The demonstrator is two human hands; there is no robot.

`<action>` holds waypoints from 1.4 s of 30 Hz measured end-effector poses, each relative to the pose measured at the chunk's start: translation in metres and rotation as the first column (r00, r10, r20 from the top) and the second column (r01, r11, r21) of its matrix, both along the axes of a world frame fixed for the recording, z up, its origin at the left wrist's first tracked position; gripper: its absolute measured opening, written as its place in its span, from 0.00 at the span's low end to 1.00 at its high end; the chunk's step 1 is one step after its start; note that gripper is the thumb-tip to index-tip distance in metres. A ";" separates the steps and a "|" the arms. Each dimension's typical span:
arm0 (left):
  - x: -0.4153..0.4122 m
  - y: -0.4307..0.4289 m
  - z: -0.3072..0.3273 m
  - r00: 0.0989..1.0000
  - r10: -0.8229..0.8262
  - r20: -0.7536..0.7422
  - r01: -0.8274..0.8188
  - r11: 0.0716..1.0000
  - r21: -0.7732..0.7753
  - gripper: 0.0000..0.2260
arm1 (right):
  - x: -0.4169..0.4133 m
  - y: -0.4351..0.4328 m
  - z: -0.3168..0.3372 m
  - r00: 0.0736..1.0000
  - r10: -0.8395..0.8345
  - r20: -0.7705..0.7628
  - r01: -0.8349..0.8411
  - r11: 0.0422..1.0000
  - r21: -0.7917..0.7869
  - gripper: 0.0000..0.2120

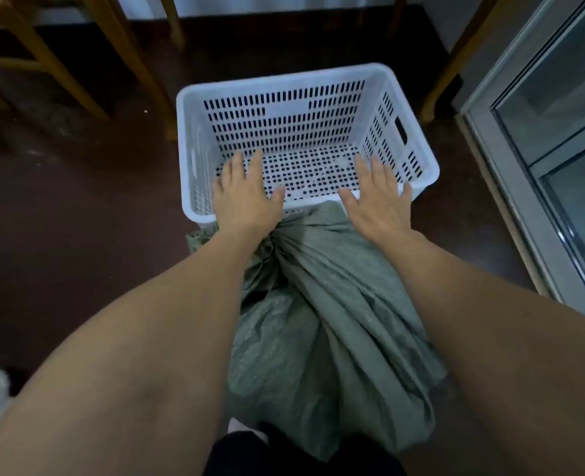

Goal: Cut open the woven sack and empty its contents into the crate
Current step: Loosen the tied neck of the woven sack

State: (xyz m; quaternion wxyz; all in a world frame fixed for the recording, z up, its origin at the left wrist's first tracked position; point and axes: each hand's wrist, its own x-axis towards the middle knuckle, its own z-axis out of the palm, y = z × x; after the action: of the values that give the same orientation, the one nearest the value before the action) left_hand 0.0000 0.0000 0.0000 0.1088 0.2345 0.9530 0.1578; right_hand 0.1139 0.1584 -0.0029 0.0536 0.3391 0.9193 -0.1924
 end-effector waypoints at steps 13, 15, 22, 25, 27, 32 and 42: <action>0.019 -0.030 -0.079 0.931 -0.162 0.327 0.263 0.918 -0.296 0.39 | 0.014 -0.042 -0.075 0.916 0.285 0.284 -0.287 0.957 -0.035 0.41; 0.017 -0.032 -0.082 0.923 -0.211 0.322 0.314 0.897 -0.312 0.45 | 0.012 -0.044 -0.077 0.914 0.269 0.304 -0.296 0.954 0.047 0.29; 0.019 -0.039 -0.077 0.945 -0.088 0.314 0.171 0.954 -0.248 0.35 | 0.015 -0.048 -0.064 0.977 0.151 0.153 -0.163 0.984 0.067 0.17; 0.020 -0.040 -0.066 0.905 0.023 0.425 0.011 0.997 -0.077 0.33 | 0.016 -0.043 -0.054 0.991 0.108 0.073 -0.114 0.990 0.088 0.14; 0.021 -0.037 -0.058 0.880 0.069 0.469 -0.054 0.998 -0.045 0.28 | 0.016 -0.041 -0.051 0.995 0.076 0.065 -0.083 0.990 0.110 0.14; 0.036 -0.032 -0.050 0.800 0.105 0.591 -0.147 0.989 0.023 0.17 | 0.024 -0.055 -0.036 0.992 0.121 0.033 -0.125 0.968 0.217 0.26; 0.060 -0.025 -0.018 0.364 0.283 0.887 -0.458 0.884 -0.094 0.15 | 0.058 -0.072 -0.027 0.998 -0.035 0.060 0.052 0.946 -0.320 0.18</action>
State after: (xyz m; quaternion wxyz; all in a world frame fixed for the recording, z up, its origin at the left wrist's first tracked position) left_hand 0.0599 -0.0251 -0.0181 0.5265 -0.0946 0.7662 0.3560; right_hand 0.1719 0.0864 -0.0295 0.1285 0.3509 0.8663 -0.3316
